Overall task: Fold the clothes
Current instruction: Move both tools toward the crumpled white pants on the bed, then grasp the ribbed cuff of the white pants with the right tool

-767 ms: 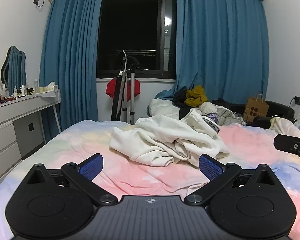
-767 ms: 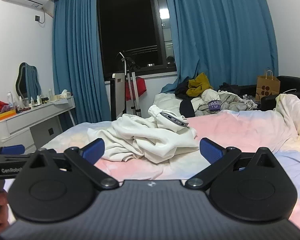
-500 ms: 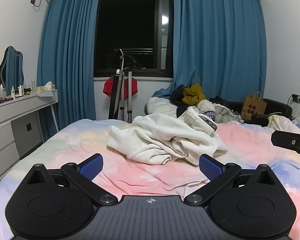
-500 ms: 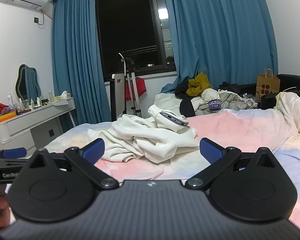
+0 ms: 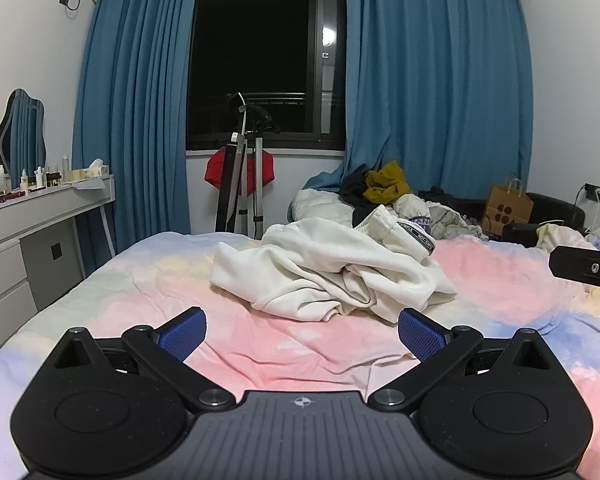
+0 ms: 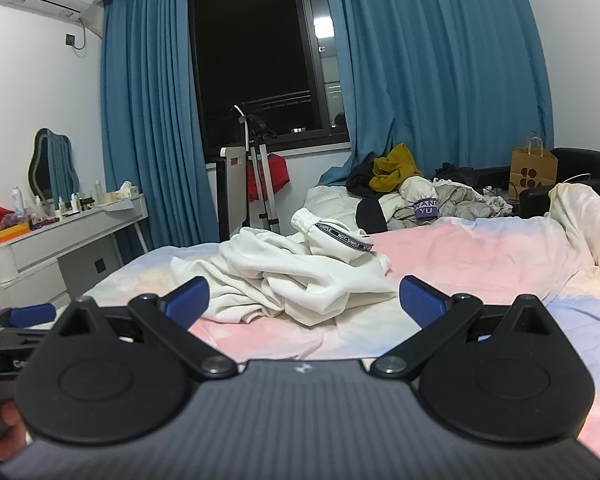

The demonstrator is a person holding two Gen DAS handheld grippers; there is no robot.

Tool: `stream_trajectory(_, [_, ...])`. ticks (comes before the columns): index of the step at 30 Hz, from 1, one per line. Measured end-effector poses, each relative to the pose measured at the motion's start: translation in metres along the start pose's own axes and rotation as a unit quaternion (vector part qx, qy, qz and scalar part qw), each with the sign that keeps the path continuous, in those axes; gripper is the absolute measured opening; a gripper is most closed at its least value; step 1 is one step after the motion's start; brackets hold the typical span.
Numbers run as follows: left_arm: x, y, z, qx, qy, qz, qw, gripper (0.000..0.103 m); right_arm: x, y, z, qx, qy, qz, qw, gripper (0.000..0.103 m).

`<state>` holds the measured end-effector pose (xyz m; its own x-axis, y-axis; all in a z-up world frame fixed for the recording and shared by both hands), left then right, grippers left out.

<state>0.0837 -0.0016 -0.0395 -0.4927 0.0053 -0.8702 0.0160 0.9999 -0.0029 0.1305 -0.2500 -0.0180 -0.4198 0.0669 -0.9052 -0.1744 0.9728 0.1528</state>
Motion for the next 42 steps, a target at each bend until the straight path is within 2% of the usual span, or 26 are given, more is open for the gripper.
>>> stream_trajectory(8, [0.004, -0.008, 0.005, 0.001, -0.003, 0.012, 0.9999, 0.103, -0.002, -0.004, -0.003, 0.003, -0.004, 0.002, 1.0, 0.103])
stream_trajectory(18, [0.0, -0.011, 0.007, 0.007, -0.012, -0.02, 0.9997, 0.103, -0.003, -0.013, -0.007, 0.001, -0.01, -0.001, 1.0, 0.103])
stream_trajectory(24, [-0.002, -0.025, 0.016, 0.008, -0.004, -0.004, 0.9999, 0.103, -0.004, -0.017, -0.008, -0.003, -0.013, -0.002, 1.0, 0.103])
stream_trajectory(30, [-0.015, -0.034, 0.04, 0.023, 0.017, 0.002, 0.9996, 0.103, 0.005, -0.027, 0.003, -0.015, 0.011, 0.034, 0.999, 0.103])
stream_trajectory(38, [-0.033, -0.027, 0.064, 0.02, -0.001, -0.012, 0.9997, 0.103, 0.006, -0.041, 0.012, 0.007, 0.009, 0.044, 0.999, 0.103])
stream_trajectory(42, [-0.034, -0.014, 0.067, 0.022, -0.014, -0.038, 0.9989, 0.103, -0.01, -0.049, 0.034, -0.013, 0.01, 0.078, 0.997, 0.103])
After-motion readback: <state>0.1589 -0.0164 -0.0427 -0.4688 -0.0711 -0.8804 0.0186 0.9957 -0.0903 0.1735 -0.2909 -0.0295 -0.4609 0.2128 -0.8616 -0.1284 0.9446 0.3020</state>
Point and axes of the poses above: each gripper's, at about its wrist camera, not at the fingertips, and z roughly the way its jaws point, y to its left, x to its underside, the point moved 8 cm from there along z, roughly the way its jaws point, and after that the axes turned 12 degrees about y, right-handed, at the moved point
